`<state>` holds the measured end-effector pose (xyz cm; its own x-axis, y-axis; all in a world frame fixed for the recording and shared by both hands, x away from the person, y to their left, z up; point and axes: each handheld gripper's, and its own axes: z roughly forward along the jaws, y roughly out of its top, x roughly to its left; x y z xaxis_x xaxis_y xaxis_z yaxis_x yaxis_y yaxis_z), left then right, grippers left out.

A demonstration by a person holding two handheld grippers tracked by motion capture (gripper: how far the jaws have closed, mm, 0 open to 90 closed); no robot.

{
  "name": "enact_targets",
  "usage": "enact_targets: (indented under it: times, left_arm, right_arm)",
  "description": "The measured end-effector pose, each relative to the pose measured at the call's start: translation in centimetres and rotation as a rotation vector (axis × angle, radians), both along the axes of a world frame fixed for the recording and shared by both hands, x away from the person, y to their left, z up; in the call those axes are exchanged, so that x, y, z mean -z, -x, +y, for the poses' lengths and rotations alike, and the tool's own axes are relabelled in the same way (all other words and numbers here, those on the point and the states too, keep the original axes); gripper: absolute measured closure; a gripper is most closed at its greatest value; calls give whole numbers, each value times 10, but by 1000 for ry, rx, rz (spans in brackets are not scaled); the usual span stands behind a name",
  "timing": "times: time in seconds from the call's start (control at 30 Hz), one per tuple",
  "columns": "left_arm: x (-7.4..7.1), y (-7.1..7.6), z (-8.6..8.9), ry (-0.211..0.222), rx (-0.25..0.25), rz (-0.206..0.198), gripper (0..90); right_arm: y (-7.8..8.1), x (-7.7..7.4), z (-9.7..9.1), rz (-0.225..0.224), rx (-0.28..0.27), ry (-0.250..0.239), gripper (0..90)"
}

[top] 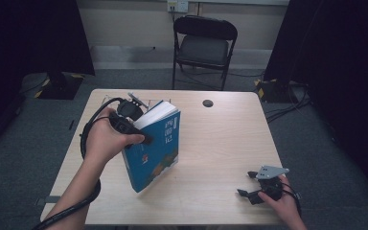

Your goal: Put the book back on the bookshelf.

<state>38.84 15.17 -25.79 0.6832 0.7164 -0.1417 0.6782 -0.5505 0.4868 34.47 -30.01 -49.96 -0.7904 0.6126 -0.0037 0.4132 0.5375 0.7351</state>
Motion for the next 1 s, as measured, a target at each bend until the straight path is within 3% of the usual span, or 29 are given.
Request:
enact_targets:
  times: [0.63, 1.0]
  left_arm:
    - [0, 5, 20, -4, -47, 3, 619]
    - [0, -1, 27, 4, -89, 2, 619]
  right_arm:
    - [0, 0, 0, 0, 0, 0, 152]
    - [0, 0, 0, 0, 0, 0, 152]
